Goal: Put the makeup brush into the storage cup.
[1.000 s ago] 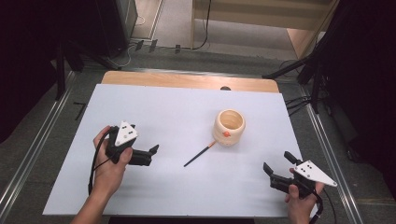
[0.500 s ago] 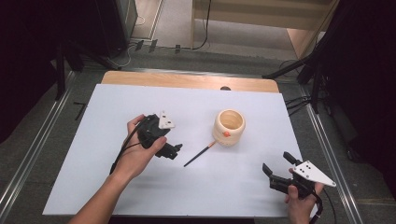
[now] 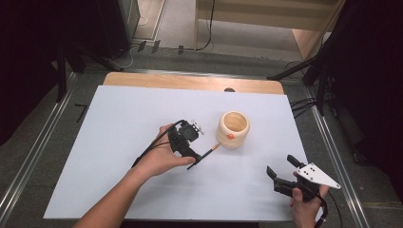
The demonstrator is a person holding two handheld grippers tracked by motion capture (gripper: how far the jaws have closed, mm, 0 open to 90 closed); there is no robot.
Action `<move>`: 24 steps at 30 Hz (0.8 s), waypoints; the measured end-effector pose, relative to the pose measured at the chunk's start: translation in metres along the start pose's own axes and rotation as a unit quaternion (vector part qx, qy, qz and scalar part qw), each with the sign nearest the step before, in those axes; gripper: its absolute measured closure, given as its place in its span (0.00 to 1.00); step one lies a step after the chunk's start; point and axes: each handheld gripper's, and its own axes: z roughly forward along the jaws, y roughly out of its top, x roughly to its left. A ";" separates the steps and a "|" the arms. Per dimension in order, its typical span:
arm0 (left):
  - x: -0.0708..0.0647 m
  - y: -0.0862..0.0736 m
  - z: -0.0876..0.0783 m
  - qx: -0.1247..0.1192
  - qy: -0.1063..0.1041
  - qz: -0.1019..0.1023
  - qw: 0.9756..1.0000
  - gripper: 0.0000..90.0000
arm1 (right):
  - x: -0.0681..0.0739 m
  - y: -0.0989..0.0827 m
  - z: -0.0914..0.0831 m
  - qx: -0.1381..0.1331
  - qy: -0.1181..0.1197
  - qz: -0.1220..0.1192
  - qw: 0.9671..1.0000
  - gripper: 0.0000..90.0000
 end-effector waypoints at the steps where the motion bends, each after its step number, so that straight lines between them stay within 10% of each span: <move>1: -0.003 0.003 0.004 0.003 0.001 0.000 1.000 0.15 | 0.000 0.000 0.000 0.001 0.000 -0.001 1.000 0.15; 24: -0.022 0.015 0.027 0.094 -0.045 0.005 0.995 0.73 | 0.000 -0.001 0.003 0.009 -0.003 0.001 1.000 0.16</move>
